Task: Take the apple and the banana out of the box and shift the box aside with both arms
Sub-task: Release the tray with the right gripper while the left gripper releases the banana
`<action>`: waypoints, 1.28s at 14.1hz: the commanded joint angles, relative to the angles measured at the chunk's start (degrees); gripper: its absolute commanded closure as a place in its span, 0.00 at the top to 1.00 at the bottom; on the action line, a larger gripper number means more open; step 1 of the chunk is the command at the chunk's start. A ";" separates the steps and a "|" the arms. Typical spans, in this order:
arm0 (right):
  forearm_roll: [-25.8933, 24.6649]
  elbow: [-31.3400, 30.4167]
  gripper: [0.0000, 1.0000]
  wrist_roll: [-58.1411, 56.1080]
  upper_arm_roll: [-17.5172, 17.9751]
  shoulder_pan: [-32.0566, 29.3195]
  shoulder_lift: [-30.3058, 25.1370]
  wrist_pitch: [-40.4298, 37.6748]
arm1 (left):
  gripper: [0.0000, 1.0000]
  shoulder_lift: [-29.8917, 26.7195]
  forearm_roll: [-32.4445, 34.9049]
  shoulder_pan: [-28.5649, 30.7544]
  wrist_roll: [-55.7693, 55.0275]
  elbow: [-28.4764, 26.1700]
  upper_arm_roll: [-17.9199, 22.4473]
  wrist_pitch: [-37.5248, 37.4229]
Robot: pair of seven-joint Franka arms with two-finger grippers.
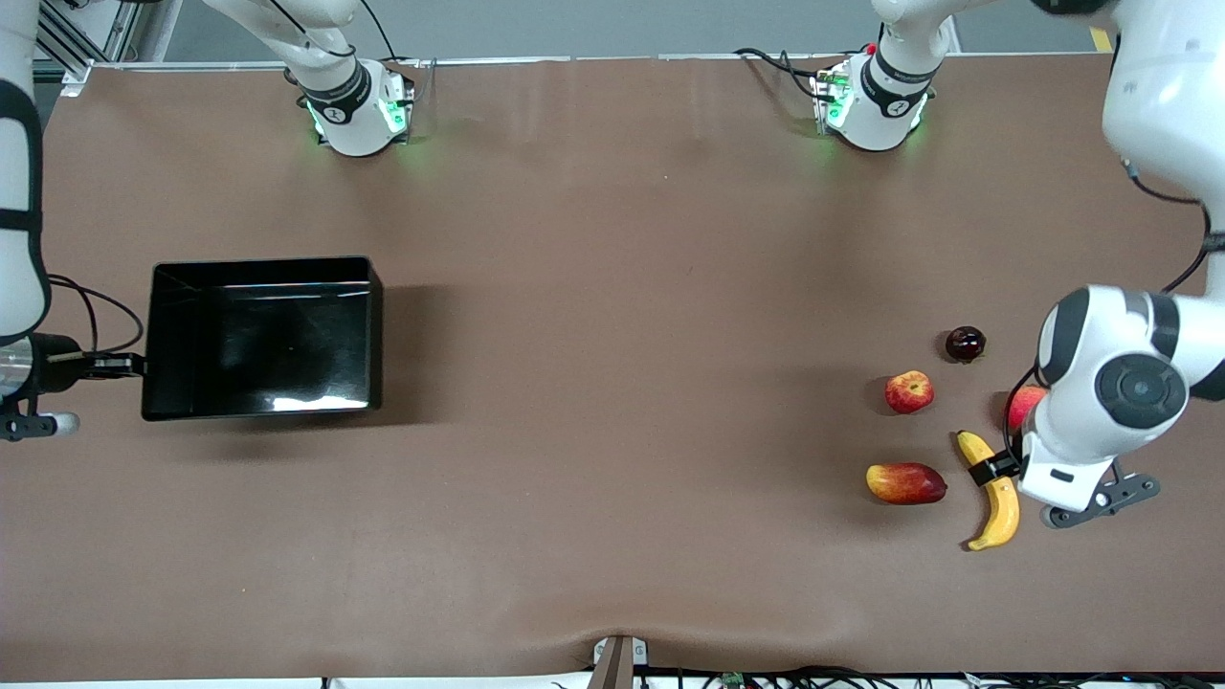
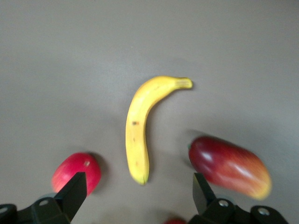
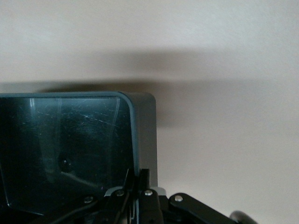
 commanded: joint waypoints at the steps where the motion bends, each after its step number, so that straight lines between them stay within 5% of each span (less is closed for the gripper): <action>1: -0.11 -5.27 0.00 -2.39 1.49 -2.47 -0.47 5.71 | 1.00 -6.59 -0.38 0.72 2.42 -1.56 -2.57 -5.57; 5: 2.16 -7.31 0.00 -5.74 1.67 -4.94 1.38 9.08 | 1.00 -14.77 -15.73 4.57 11.37 -1.21 -2.93 -11.74; 11: 5.86 -9.16 0.00 -5.74 1.58 -6.78 1.99 11.27 | 1.00 -23.21 -20.95 6.43 22.27 -1.04 -2.85 -17.90; 12: 5.78 -9.07 0.18 -5.74 1.58 -6.79 2.08 11.19 | 1.00 -24.44 -21.39 6.43 24.29 -1.04 -2.67 -17.99; 13: 5.78 -9.16 0.95 -5.83 1.58 -6.70 2.09 10.75 | 1.00 -25.06 -22.18 7.13 25.71 -1.04 -2.67 -17.99; 16: 5.60 -7.76 1.00 -9.24 1.58 -7.05 2.00 8.30 | 1.00 -28.57 -26.03 5.48 27.74 -1.03 0.20 -19.30; 18: 4.99 -6.62 1.00 -12.93 1.58 -6.79 2.35 7.23 | 1.00 -30.42 -28.33 -5.20 28.79 -1.83 11.69 -20.44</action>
